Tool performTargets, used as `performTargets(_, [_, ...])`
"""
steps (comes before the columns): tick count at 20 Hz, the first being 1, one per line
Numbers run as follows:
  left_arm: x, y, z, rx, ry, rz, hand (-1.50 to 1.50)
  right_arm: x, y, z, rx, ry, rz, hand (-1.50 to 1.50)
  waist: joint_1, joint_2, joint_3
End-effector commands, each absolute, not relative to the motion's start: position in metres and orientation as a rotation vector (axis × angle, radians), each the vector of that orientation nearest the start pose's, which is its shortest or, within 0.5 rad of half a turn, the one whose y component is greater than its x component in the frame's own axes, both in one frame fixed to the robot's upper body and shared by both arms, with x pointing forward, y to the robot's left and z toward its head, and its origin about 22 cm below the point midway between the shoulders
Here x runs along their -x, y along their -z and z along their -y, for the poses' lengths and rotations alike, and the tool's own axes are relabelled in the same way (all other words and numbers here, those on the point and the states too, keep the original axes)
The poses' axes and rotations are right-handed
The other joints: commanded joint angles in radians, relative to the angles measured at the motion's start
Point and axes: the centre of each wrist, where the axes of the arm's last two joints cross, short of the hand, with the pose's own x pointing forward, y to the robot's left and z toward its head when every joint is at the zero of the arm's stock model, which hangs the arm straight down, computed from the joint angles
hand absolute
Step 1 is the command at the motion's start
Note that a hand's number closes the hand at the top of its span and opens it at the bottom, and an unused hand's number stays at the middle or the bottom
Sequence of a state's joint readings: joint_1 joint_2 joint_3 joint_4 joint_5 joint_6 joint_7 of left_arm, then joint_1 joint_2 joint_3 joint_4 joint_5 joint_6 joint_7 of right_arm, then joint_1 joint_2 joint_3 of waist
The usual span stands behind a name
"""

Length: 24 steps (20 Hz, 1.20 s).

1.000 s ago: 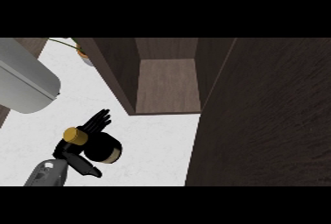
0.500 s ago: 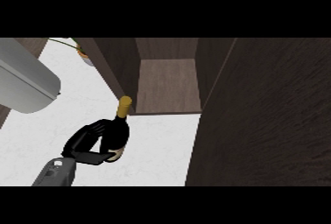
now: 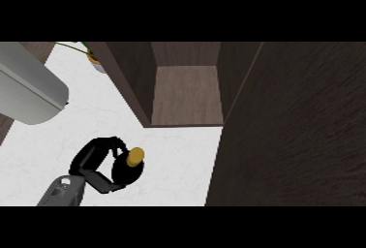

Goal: Pick up the wine, place it into the cabinet and close the cabinet

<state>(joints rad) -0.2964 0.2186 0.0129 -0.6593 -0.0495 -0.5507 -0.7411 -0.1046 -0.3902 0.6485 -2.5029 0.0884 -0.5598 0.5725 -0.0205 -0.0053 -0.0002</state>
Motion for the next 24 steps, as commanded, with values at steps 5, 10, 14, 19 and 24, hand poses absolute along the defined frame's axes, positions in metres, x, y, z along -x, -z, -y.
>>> performTargets(5, [-0.232, 0.137, -0.312, 0.184, -0.034, 1.7, 1.5, -0.093, -0.207, 0.173, -0.247, -0.138, 1.943, -1.5, 0.008, -0.002, -0.001])
performTargets(10, [-0.226, 0.131, -0.281, 0.246, -0.023, 1.709, 1.5, -0.077, -0.214, 0.176, -0.236, -0.138, 1.943, -1.5, 0.01, -0.003, 0.0])
performTargets(14, [-0.222, 0.124, -0.263, 0.345, -0.009, 1.709, 1.5, -0.083, -0.209, 0.168, -0.235, -0.143, 1.937, -1.5, 0.013, -0.003, -0.001])
performTargets(19, [-0.205, 0.1, -0.248, 0.347, -0.017, 1.745, 1.5, -0.081, -0.205, 0.18, -0.212, -0.15, 1.946, -1.5, 0.019, -0.004, 0.002])
performTargets(24, [-0.205, 0.076, -0.206, 0.393, 0.001, 1.746, 1.5, -0.078, -0.201, 0.179, -0.224, -0.126, 1.932, -1.5, 0.012, -0.003, 0.001])
